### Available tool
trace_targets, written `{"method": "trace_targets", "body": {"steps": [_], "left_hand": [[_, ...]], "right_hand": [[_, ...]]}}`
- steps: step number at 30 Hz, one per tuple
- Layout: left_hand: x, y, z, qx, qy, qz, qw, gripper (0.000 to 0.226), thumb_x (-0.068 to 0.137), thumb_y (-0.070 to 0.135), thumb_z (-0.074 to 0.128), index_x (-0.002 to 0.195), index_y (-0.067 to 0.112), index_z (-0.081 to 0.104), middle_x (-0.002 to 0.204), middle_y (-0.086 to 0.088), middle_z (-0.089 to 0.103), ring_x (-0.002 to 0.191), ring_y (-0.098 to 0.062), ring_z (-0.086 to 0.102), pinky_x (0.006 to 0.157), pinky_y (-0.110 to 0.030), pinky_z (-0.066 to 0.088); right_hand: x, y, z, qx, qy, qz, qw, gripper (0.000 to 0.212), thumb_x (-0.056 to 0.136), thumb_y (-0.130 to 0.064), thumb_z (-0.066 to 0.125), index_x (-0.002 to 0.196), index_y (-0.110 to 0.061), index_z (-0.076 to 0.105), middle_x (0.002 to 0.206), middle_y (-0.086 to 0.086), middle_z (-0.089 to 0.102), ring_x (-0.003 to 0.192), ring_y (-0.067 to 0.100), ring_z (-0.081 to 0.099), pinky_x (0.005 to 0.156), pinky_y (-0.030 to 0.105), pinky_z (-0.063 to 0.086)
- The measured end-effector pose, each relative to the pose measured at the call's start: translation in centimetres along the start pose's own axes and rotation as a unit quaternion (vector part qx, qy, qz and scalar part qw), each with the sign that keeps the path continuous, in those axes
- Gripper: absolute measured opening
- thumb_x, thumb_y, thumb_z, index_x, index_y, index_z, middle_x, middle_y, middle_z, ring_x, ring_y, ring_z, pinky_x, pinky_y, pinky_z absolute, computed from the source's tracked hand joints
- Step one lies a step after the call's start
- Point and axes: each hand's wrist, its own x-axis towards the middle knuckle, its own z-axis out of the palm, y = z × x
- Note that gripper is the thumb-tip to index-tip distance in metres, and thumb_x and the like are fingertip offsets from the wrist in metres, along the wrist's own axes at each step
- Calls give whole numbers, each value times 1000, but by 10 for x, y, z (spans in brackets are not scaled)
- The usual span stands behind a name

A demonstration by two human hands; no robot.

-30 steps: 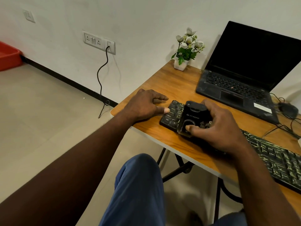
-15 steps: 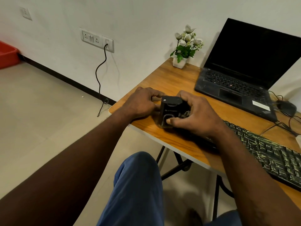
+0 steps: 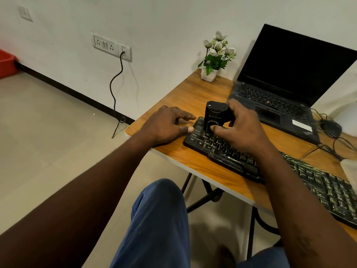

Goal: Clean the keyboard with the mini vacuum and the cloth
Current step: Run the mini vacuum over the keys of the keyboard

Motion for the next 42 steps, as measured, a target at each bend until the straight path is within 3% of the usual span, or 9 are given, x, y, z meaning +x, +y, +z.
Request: {"method": "trace_targets", "body": {"steps": [6, 14, 17, 21, 24, 29, 34, 38, 42], "left_hand": [[-14, 10, 2, 20, -24, 4, 1000, 58, 86, 53, 47, 141, 40, 57, 120, 14, 59, 120, -22, 45, 93, -43, 41], [-16, 14, 3, 68, -50, -21, 996, 67, 85, 53, 39, 151, 41, 45, 147, 8, 53, 132, -20, 36, 108, -50, 34], [-13, 12, 4, 59, -61, -12, 996, 66, 84, 50, 42, 149, 41, 47, 144, 9, 54, 131, -20, 36, 104, -46, 33], [-14, 9, 2, 15, -56, -14, 998, 47, 91, 39, 52, 138, 35, 59, 133, 7, 60, 124, -21, 39, 104, -50, 35], [-14, 11, 2, 69, -62, -7, 996, 47, 96, 28, 59, 142, 33, 55, 141, 7, 55, 128, -22, 38, 107, -52, 34], [-13, 13, 1, 92, -93, -6, 991, 73, 81, 43, 42, 154, 42, 38, 151, 10, 45, 134, -20, 31, 109, -49, 30], [-14, 14, 1, 77, -88, -3, 993, 70, 81, 45, 39, 151, 40, 44, 147, 12, 48, 128, -16, 32, 105, -46, 30], [-18, 19, -1, 50, -82, -6, 995, 61, 81, 43, 39, 139, 37, 57, 136, 15, 51, 124, -16, 34, 106, -48, 32], [-19, 20, 0, 40, -68, -8, 997, 58, 82, 37, 38, 136, 33, 59, 134, 15, 52, 126, -18, 36, 107, -52, 33]], "right_hand": [[-4, -7, -3, 74, -102, -44, 991, 39, 80, -17, 85, 108, -20, 58, 98, -4, 68, 88, 12, 67, 72, 32, 57], [-31, 12, -14, 48, -51, -74, 995, 37, 75, -18, 87, 97, -14, 58, 91, -10, 66, 82, 8, 64, 66, 27, 51], [-34, 4, 11, 28, 2, -95, 995, 39, 74, -27, 85, 98, -22, 54, 96, -9, 64, 81, 6, 61, 64, 16, 47], [-22, -16, 43, 13, 52, -128, 990, 44, 75, -27, 83, 101, -31, 48, 99, -6, 65, 80, 8, 59, 67, 14, 46], [-21, -18, 40, 18, 44, -123, 991, 41, 75, -30, 83, 99, -29, 49, 95, -7, 64, 78, 8, 59, 64, 19, 48], [-41, 8, -9, -20, 0, -48, 999, 43, 73, -37, 83, 104, -21, 56, 96, -12, 64, 86, 3, 62, 64, 16, 50], [-46, 6, -6, -16, 10, -40, 999, 40, 73, -33, 83, 99, -23, 54, 96, -10, 65, 85, 9, 63, 66, 28, 54], [-29, -15, 27, -19, 41, -93, 995, 42, 75, -32, 83, 96, -34, 47, 89, -17, 57, 76, 0, 55, 62, 19, 44], [-23, -21, 32, 3, 34, -106, 994, 40, 73, -31, 82, 96, -33, 49, 89, -12, 62, 74, 5, 57, 62, 23, 48]]}}
